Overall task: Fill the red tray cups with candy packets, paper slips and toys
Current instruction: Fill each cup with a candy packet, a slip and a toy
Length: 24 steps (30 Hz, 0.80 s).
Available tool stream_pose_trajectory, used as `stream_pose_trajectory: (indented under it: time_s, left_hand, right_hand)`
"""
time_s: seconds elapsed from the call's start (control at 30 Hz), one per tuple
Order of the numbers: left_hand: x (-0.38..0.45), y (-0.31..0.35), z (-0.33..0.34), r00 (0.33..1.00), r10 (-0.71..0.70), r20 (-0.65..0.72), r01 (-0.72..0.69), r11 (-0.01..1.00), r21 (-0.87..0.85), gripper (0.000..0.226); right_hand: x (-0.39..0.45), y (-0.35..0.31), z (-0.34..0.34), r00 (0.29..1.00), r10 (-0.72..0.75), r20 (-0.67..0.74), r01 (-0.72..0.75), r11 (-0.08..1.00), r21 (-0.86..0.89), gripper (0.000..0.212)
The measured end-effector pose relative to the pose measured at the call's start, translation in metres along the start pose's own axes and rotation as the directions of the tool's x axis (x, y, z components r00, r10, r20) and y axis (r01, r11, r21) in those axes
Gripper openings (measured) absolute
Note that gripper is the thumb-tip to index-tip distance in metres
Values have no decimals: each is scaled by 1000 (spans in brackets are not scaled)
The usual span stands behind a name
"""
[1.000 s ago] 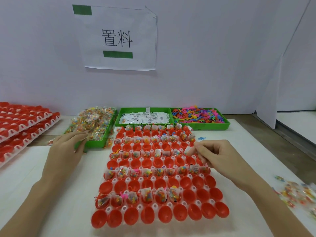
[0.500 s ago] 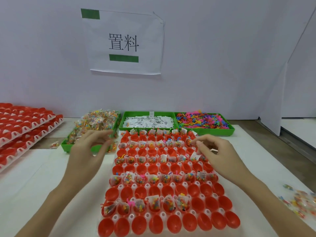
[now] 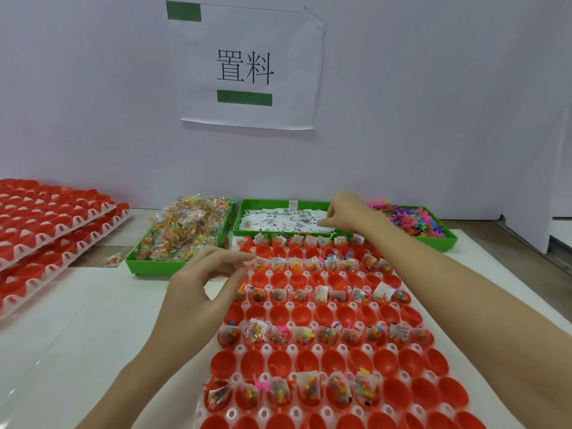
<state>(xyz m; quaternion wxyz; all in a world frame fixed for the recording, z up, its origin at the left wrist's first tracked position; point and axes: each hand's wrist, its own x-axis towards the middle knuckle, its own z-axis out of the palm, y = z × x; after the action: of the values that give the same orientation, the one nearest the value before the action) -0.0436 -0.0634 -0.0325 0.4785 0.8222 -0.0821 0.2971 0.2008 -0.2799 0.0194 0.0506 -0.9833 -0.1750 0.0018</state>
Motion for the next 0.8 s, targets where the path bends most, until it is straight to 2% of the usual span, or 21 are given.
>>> stream_pose_trajectory:
  time_s: [0.1, 0.27, 0.33, 0.4, 0.5, 0.6, 0.7, 0.8]
  left_hand:
    - [2, 0, -3, 1000, -6, -16, 6, 1000, 15, 24]
    - [5, -1, -5, 998, -49, -44, 50, 999, 6, 23]
    - [4, 1, -4, 994, -111, -16, 110, 991, -73, 23]
    - [3, 5, -4, 982, -187, 34, 190, 966, -178, 24]
    - [2, 9, -5, 964, -254, 83, 267, 927, -264, 25]
    - [2, 12, -8, 954, -274, 124, 300, 900, -317, 25]
    - [1, 17, -9, 950, -266, 162, 308, 871, -382, 28]
    - [-1, 23, -5, 945, -250, 210, 318, 851, -419, 30]
  right_hand:
    - [14, -4, 10, 999, 42, 17, -41, 998, -44, 44]
    - [19, -8, 8, 998, 43, 46, -39, 996, -83, 14]
    - [18, -4, 11, 998, 61, 1, -61, 996, -60, 31]
    - [14, 3, 15, 996, 61, -61, -60, 998, 11, 36]
    - [3, 11, 14, 975, 93, -202, -52, 979, 198, 23]
    - [-11, 16, 3, 953, 105, -286, 27, 906, 421, 19]
    - [-46, 16, -12, 974, 53, -222, 95, 793, 602, 12]
    - [-98, 8, -20, 981, -72, -180, 174, 735, 656, 13]
